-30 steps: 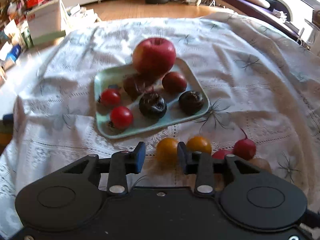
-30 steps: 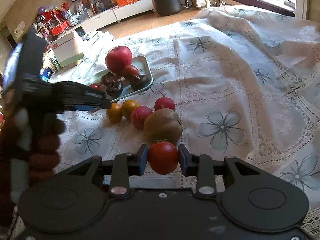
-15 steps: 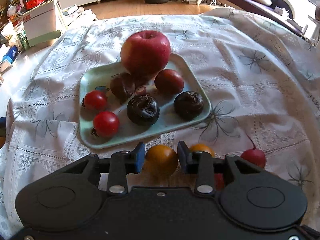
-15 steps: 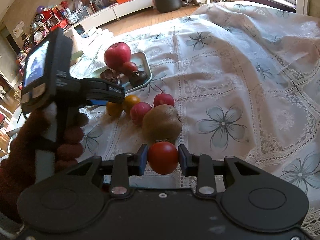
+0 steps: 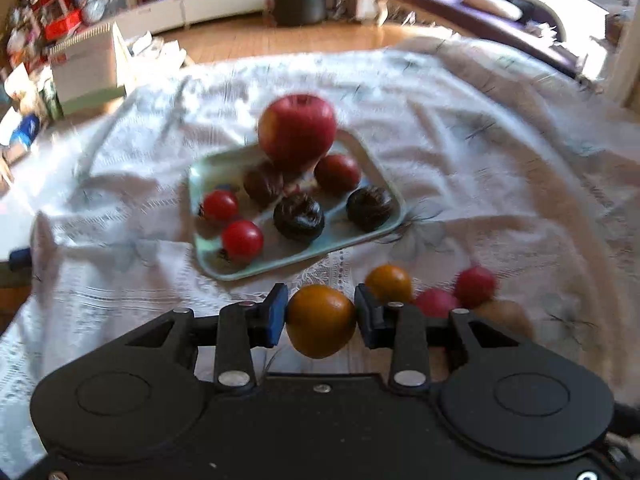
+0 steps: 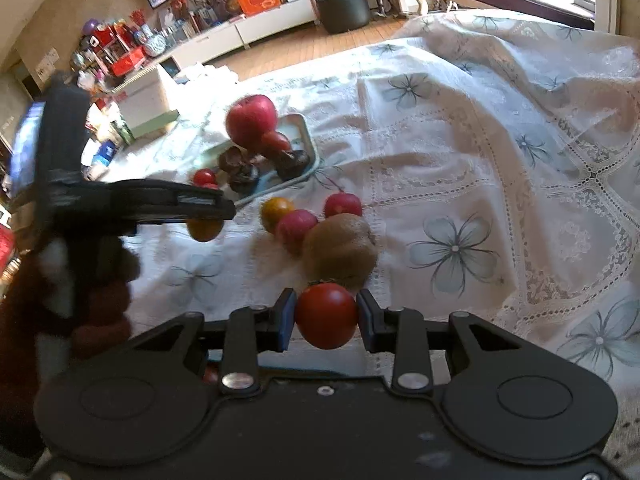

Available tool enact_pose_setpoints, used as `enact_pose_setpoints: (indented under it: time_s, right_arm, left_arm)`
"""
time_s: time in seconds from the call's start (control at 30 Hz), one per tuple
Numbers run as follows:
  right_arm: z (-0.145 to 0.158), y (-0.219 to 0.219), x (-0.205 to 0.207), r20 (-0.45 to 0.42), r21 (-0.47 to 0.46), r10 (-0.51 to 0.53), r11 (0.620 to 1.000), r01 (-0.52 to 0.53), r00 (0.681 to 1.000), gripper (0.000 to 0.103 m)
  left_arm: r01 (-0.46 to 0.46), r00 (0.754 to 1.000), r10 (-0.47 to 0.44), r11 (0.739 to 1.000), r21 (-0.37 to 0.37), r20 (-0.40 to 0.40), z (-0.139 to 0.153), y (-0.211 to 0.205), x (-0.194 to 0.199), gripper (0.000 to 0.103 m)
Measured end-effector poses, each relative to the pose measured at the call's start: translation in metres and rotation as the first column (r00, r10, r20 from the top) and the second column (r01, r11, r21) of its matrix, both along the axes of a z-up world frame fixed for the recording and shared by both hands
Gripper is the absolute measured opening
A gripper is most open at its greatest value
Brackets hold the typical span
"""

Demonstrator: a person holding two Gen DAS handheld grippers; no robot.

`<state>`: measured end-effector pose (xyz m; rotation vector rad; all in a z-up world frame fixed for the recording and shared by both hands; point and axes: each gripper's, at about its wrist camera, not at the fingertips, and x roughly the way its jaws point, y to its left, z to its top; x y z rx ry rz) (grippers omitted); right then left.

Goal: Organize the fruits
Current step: 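Carry the yellow and red tomatoes into the gold tray and open both tools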

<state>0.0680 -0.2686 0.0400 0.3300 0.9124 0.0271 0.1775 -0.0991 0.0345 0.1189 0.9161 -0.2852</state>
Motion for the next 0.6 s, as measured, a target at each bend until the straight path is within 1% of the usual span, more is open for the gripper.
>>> enact_pose_setpoints:
  time_s: [0.07,0.13,0.2,0.23,0.3,0.4,0.53,0.6]
  right_arm:
    - [0.006,0.004,-0.008,0.010,0.021,0.011,1.000,-0.011,1.000,0.035]
    - [0.014,0.010,-0.019,0.023,0.033,0.027,0.999,-0.028,0.999,0.035]
    - [0.020,0.016,-0.028,0.036,0.038,0.044,0.998,-0.045,0.998,0.035]
    - [0.023,0.021,-0.034,0.041,0.039,0.050,0.998,-0.052,0.998,0.035]
    - [0.026,0.026,-0.045,0.046,0.039,0.057,0.998,-0.059,0.997,0.035]
    - [0.024,0.036,-0.060,0.041,0.028,0.062,0.998,-0.063,0.997,0.035]
    - [0.012,0.048,-0.072,0.008,0.002,0.072,0.997,-0.072,0.997,0.035]
    - [0.007,0.055,-0.073,-0.005,-0.019,0.078,0.997,-0.079,0.997,0.035]
  left_arm:
    - [0.016,0.999,-0.016,1.000,0.000,0.032,0.021,0.009,-0.022,0.045]
    - [0.028,0.998,-0.029,0.999,0.019,0.057,0.036,0.016,-0.045,0.045]
    - [0.042,0.996,-0.042,0.999,0.007,0.080,0.046,0.026,-0.069,0.045]
    - [0.048,0.996,-0.047,0.999,-0.001,0.075,0.048,0.031,-0.079,0.045]
    - [0.042,0.998,-0.041,0.999,-0.015,0.047,0.047,0.040,-0.098,0.045]
    - [0.031,0.999,-0.030,0.998,-0.051,0.028,0.038,0.052,-0.123,0.045]
    - [-0.012,1.000,0.013,0.999,-0.038,0.023,0.018,0.061,-0.148,0.045]
    - [-0.038,0.999,0.039,0.998,-0.045,0.015,0.013,0.065,-0.156,0.045]
